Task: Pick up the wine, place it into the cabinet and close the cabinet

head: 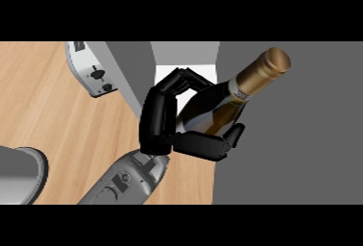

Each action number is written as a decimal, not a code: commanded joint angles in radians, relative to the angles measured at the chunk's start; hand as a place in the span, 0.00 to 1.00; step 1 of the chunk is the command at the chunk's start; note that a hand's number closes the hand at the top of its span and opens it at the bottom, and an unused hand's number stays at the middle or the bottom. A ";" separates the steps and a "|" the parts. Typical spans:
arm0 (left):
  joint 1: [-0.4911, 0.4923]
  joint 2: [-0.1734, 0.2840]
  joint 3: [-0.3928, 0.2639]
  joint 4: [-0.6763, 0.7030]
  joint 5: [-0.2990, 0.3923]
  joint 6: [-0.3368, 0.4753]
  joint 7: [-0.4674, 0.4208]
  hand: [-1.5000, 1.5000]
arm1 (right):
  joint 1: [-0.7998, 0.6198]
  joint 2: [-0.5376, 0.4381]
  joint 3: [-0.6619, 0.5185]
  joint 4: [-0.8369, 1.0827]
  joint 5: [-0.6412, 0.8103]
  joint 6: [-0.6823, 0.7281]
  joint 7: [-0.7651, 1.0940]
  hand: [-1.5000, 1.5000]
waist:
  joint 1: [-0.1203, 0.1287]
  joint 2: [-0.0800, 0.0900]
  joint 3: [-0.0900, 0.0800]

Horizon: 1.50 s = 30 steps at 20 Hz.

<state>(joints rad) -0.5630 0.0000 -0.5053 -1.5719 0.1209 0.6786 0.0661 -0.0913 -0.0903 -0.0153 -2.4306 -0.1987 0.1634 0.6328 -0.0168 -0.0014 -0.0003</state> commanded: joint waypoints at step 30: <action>-0.019 0.009 0.136 0.487 0.207 -0.049 -0.473 1.00 | 0.068 -0.031 -0.086 -0.130 -0.142 0.030 0.008 0.00 | -0.001 0.002 0.001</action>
<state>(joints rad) -0.5615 0.0026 -0.4536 -1.1591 0.3150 0.6727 -0.3597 -0.0862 -0.0949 -0.0279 -2.4247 -0.2083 0.1726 0.6139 -0.0136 -0.0001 -0.0004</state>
